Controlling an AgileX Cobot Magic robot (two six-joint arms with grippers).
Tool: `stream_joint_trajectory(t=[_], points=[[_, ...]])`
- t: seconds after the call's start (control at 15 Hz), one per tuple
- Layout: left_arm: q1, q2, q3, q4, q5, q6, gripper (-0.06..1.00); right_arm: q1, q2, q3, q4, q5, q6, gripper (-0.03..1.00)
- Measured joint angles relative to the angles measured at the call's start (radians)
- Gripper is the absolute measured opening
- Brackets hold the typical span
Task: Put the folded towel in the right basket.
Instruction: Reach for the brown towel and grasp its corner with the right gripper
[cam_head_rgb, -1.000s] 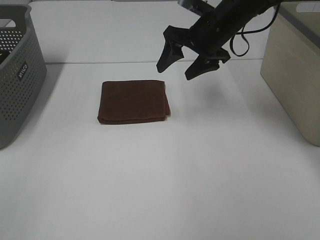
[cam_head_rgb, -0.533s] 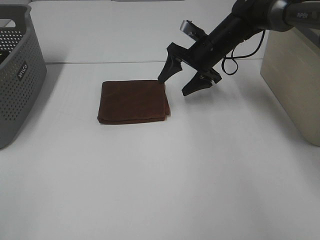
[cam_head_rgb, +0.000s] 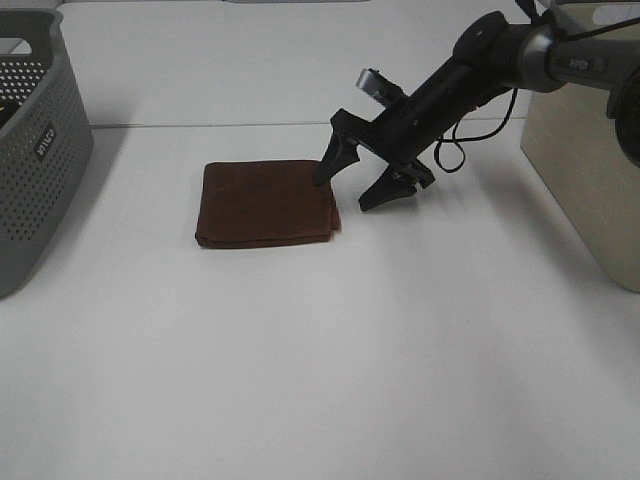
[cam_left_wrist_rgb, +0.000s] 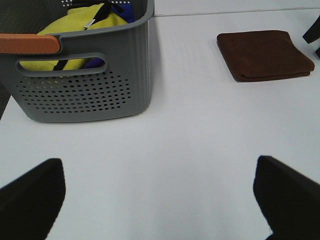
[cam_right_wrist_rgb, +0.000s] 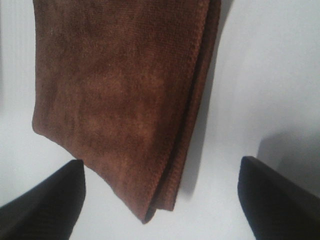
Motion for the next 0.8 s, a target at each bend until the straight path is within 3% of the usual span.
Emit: stream_joint_trajectory(t=[0.6, 0.73, 0.8], points=[[0.0, 0.0, 0.0, 0.0, 0.0, 0.0, 0.97, 0.041, 0.063, -0.06, 0.053, -0.036, -0.042, 0.77], [0.0, 0.0, 0.0, 0.0, 0.0, 0.0, 0.97, 0.055, 0.066, -0.06, 0.054, -0.061, -0.046, 0.7], [0.0, 0.0, 0.0, 0.0, 0.0, 0.0, 0.97, 0.059, 0.07, -0.06, 0.048, -0.078, -0.048, 0.59]])
